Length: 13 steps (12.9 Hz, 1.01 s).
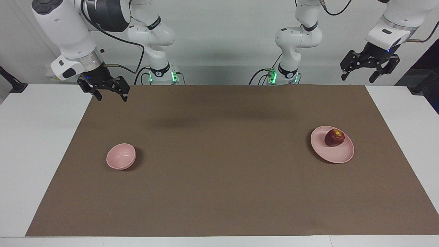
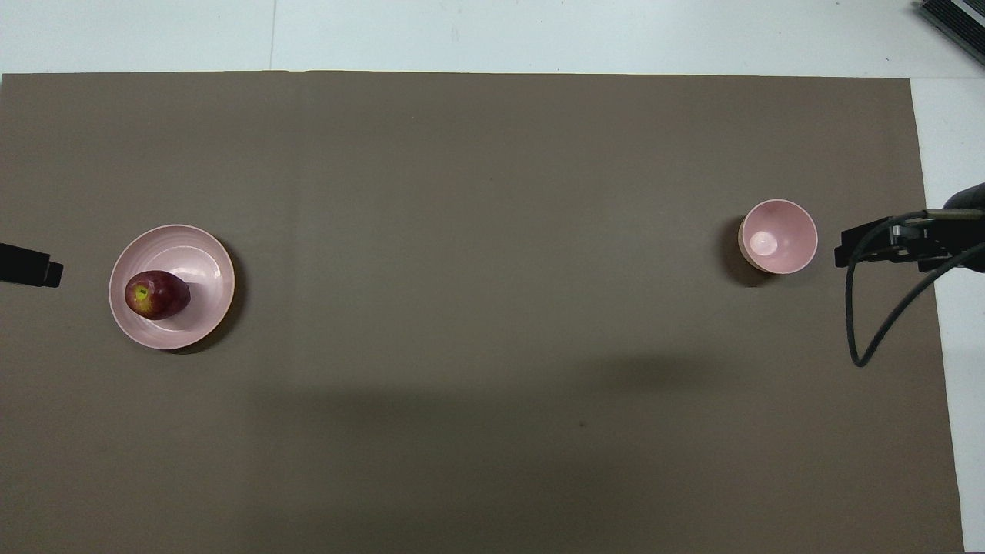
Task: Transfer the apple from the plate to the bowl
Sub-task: 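Reach the left gripper to the apple on the pink plate and grasp it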
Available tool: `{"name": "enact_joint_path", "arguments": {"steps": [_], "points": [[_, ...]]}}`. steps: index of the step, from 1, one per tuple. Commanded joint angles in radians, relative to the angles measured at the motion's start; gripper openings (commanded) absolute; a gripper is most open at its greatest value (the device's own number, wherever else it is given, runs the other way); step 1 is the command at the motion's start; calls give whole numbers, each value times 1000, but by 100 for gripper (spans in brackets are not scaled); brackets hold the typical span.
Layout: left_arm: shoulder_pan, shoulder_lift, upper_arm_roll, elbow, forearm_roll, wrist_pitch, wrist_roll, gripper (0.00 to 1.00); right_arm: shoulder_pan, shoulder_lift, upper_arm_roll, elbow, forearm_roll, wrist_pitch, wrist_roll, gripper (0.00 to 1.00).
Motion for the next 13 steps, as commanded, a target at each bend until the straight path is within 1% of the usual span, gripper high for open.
{"name": "enact_joint_path", "arguments": {"steps": [1, 3, 6, 8, 13], "points": [[0, -37, 17, -66, 0, 57, 35, 100, -15, -10, 10, -13, 10, 3, -20, 100], [-4, -36, 31, -84, -2, 68, 41, 100, -15, -10, 10, -13, 10, 5, -22, 100], [-10, -36, 55, -145, -6, 141, 67, 100, -15, -10, 10, -13, 10, 3, -22, 100], [-9, -33, 60, -210, -14, 225, 76, 100, -15, -10, 10, -13, 10, 3, -22, 100], [-10, -33, 114, -403, -71, 442, 123, 100, -15, -10, 10, -13, 10, 3, -20, 100]]}}
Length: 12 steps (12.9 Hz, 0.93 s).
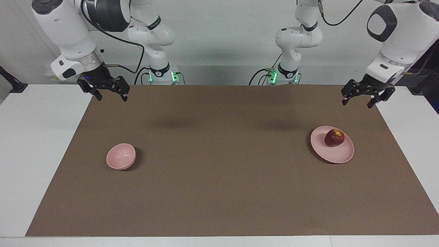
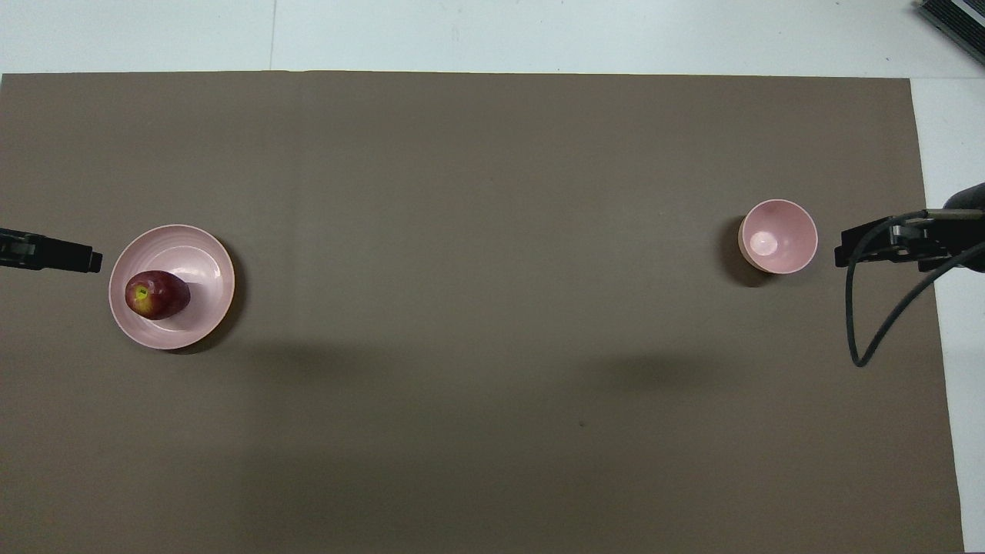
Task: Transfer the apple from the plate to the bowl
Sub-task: 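Reach the left gripper to the apple on the pink plate and grasp it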
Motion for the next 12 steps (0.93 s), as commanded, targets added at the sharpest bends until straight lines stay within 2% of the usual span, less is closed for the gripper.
{"name": "enact_joint_path", "arguments": {"steps": [1, 4, 8, 10, 12], "points": [[-6, -30, 23, -140, -28, 145, 45, 100, -13, -10, 10, -13, 10, 5, -22, 100], [0, -9, 27, -220, -68, 274, 56, 100, -21, -10, 10, -13, 10, 8, -18, 100], [17, 60, 30, -256, -74, 345, 101, 100, -21, -12, 7, -14, -9, 6, -17, 100], [23, 86, 42, -305, -108, 424, 115, 100, -21, -17, 9, -22, -9, 6, -31, 100], [23, 99, 58, -325, -145, 431, 130, 100, -4, -18, 10, -34, -7, 13, -17, 100]]}}
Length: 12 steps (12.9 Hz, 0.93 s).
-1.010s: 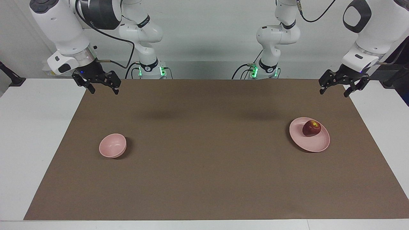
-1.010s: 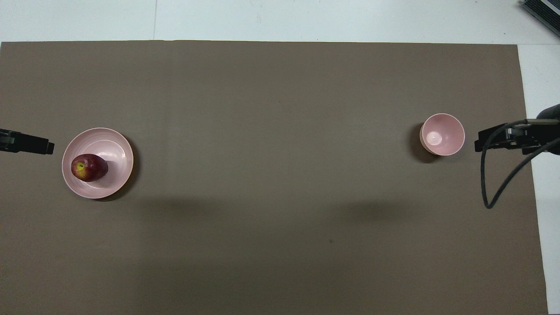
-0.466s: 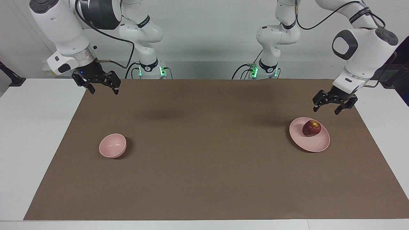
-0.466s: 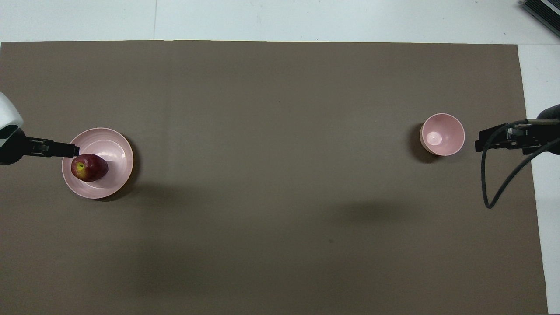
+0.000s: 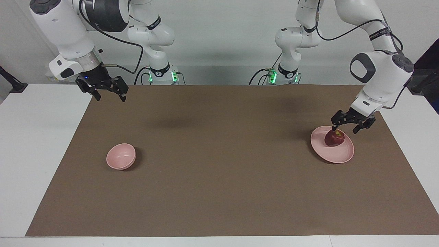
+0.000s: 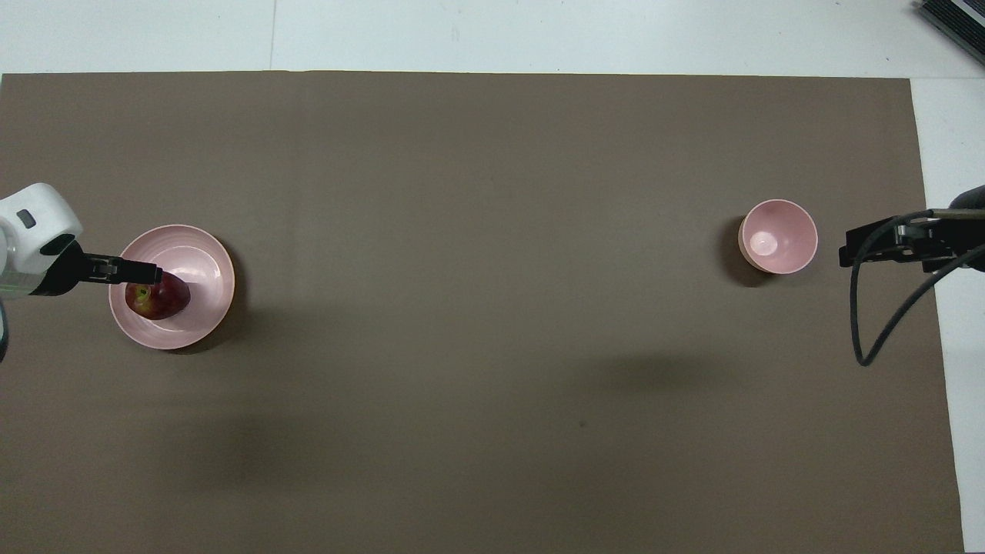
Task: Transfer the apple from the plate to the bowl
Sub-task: 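Reach the left gripper to the apple on the pink plate and grasp it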
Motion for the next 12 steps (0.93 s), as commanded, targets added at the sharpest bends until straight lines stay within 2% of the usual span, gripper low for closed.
{"name": "enact_joint_path", "arguments": {"steps": [1, 4, 6, 8, 10, 11, 12], "points": [[7, -2, 11, -45, -64, 37, 34, 100, 7, -18, 11, -51, 3, 14, -5, 100], [10, 28, 16, -60, -67, 70, 34, 100, 13, -12, 22, -114, 20, 66, 70, 100], [18, 49, 16, -63, -81, 88, 34, 100, 62, 2, 22, -143, 54, 106, 162, 100], [20, 61, 16, -71, -105, 94, 33, 100, 105, 40, 22, -145, 147, 134, 350, 100], [24, 60, 16, -86, -107, 94, 31, 100, 146, 74, 22, -145, 201, 163, 425, 100], [24, 58, 16, -86, -107, 93, 31, 94, 166, 91, 22, -145, 209, 177, 466, 100], [24, 58, 16, -85, -107, 91, 29, 76, 183, 112, 22, -145, 248, 184, 506, 100]]}}
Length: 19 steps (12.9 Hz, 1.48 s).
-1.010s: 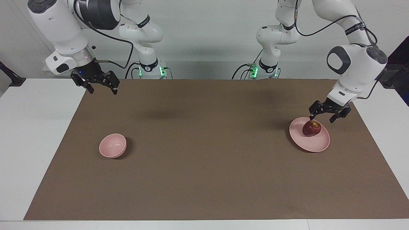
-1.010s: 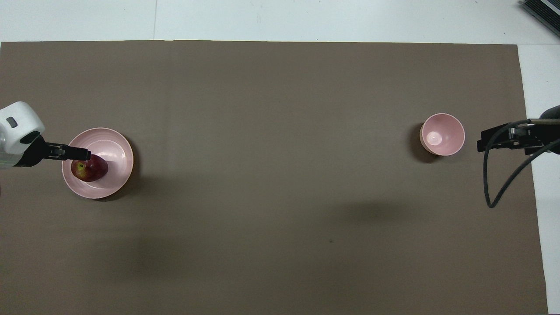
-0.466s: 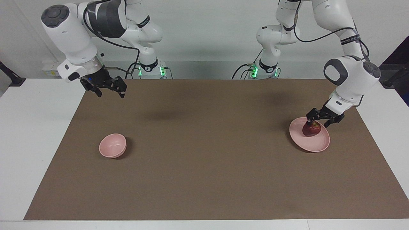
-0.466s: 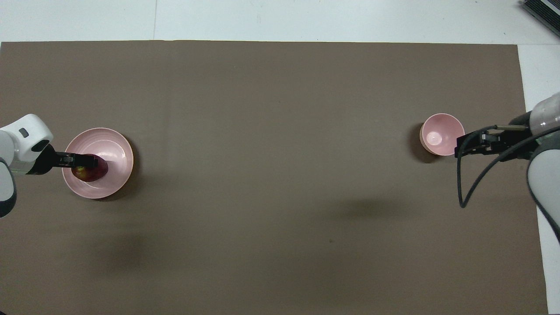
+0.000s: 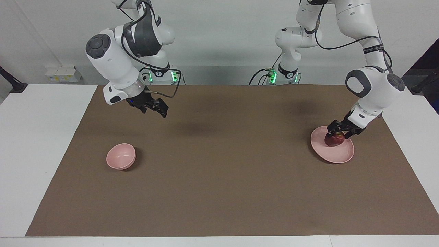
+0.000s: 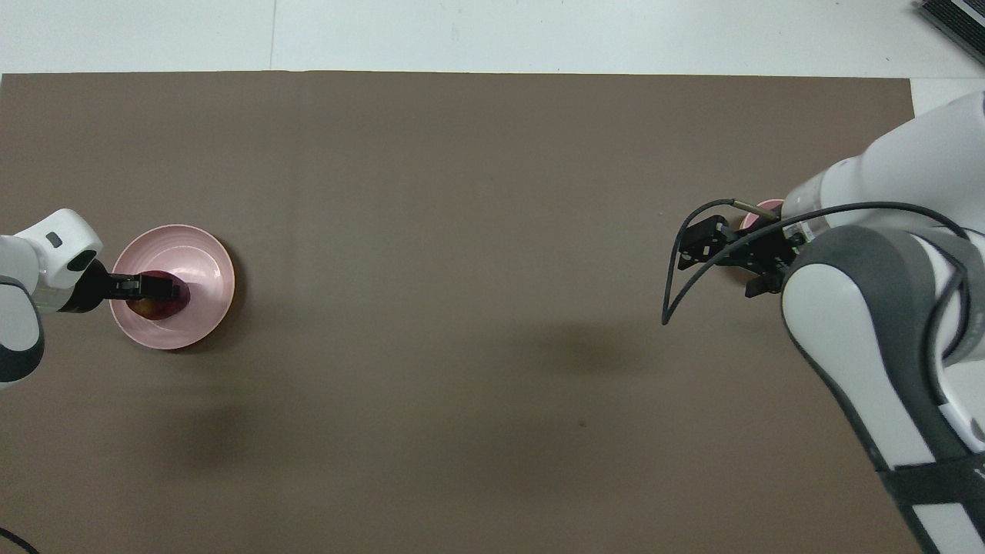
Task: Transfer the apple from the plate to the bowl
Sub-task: 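Reach the left gripper to the apple on the pink plate and grasp it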
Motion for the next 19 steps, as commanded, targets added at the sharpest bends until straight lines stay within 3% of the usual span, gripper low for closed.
{"name": "enact_joint_path", "arguments": {"steps": [1, 2, 4, 8, 13, 19], "points": [[10, -13, -3, -24, -20, 23, 17, 60, 21, 41, 3, -6, 141, 46, 104, 100], [11, -13, -3, -22, -20, 22, 18, 40, 33, 51, 3, -6, 192, 58, 153, 100], [22, -12, -5, -10, -34, 11, 20, 16, 56, 52, 3, -6, 223, 69, 258, 100], [7, -68, -15, 10, -40, -17, 14, 2, 56, 80, 3, -5, 410, 78, 364, 100], [-1, -164, -72, 18, -70, -113, -34, 0, 84, 101, 3, -6, 565, 144, 458, 100], [-1, -165, -233, 38, -455, -158, -81, 0, 120, 163, 3, -14, 837, 249, 542, 100]]}}
